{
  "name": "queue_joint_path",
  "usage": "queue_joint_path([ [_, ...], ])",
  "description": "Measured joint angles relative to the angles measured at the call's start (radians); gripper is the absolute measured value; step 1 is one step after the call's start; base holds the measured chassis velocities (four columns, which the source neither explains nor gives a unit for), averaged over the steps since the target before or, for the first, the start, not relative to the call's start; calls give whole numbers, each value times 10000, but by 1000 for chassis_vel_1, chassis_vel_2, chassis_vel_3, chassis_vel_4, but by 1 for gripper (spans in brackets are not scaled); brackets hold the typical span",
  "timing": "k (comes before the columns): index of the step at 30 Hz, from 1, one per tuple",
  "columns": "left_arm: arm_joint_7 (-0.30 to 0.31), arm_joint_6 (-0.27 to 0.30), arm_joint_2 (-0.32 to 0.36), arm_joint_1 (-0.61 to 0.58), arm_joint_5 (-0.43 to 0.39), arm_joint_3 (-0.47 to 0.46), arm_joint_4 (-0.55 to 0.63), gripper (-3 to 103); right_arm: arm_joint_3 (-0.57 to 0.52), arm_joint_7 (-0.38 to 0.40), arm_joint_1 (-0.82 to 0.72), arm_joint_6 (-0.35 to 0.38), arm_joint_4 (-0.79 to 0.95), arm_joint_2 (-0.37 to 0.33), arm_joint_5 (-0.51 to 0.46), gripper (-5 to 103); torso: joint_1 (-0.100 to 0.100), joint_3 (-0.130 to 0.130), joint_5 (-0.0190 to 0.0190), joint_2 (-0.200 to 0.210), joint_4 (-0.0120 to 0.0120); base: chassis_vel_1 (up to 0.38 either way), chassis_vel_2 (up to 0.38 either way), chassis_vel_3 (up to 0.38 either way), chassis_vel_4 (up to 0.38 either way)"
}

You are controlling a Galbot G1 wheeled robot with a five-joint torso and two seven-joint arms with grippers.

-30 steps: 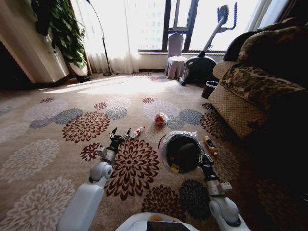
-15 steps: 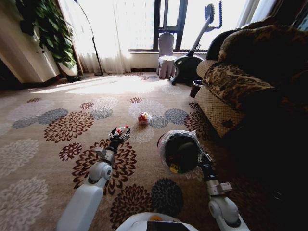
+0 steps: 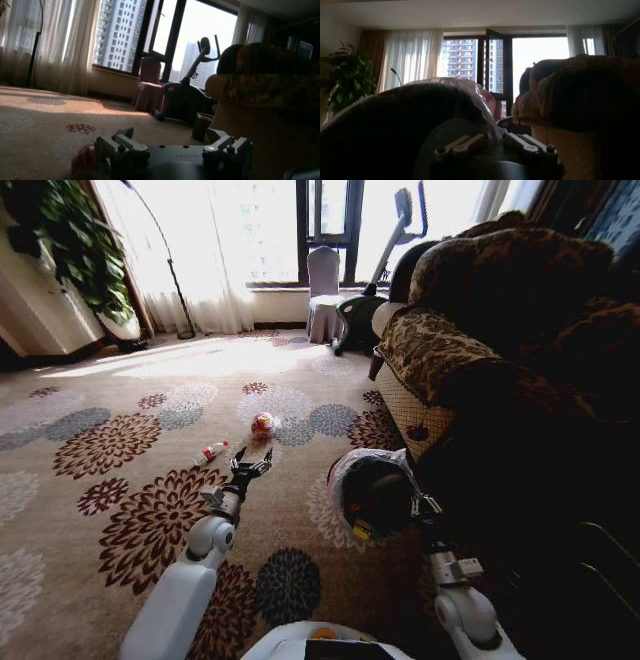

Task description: Pick up the trash from the ground and place it into the trash bin.

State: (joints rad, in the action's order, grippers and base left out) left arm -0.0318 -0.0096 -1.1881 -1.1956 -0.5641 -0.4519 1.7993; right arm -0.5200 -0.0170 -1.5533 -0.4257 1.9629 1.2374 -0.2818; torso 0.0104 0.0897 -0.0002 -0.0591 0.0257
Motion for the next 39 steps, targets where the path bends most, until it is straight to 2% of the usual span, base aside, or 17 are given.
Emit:
queue_joint_path([
  [5,-75,154,58,149,277,116,-530,99,56,-13,-87,-17,29,-5,-101,0,0,0,-1,1,6,56,46,-19,-26],
  [10,-558,516,41,94,563,252,-1205,100,77,-12,-87,-6,61,-12,-165,0,0,1,5,1,0,0,0,0,0],
  [24,-912,528,-63,97,1529,534,-2114,100,869,-15,474,-13,-302,-215,-159,0,1,1,3,1,5,-91,-96,98,100],
  [29,-941,525,65,648,1510,986,-2721,100,848,-13,459,15,-269,-274,-151,0,1,1,2,1,0,-252,-259,237,244],
  [32,-965,501,308,1377,1141,1730,-3834,100,669,-2,431,28,-257,-329,-112,0,1,1,3,1,-11,-235,-260,190,225],
  [33,-965,501,308,1377,1141,1730,-3834,100,669,-2,431,28,-257,-329,-112,0,1,1,3,1,-11,-218,-253,137,159],
  [36,-937,503,315,2236,719,2513,-5082,100,593,0,358,-23,-224,-404,-120,0,1,1,7,1,-3,-90,-118,90,85],
  [39,-846,530,98,2754,446,2820,-5670,100,595,-9,296,-68,-183,-419,-124,0,1,2,-4,1,3,7,24,-13,-7],
])
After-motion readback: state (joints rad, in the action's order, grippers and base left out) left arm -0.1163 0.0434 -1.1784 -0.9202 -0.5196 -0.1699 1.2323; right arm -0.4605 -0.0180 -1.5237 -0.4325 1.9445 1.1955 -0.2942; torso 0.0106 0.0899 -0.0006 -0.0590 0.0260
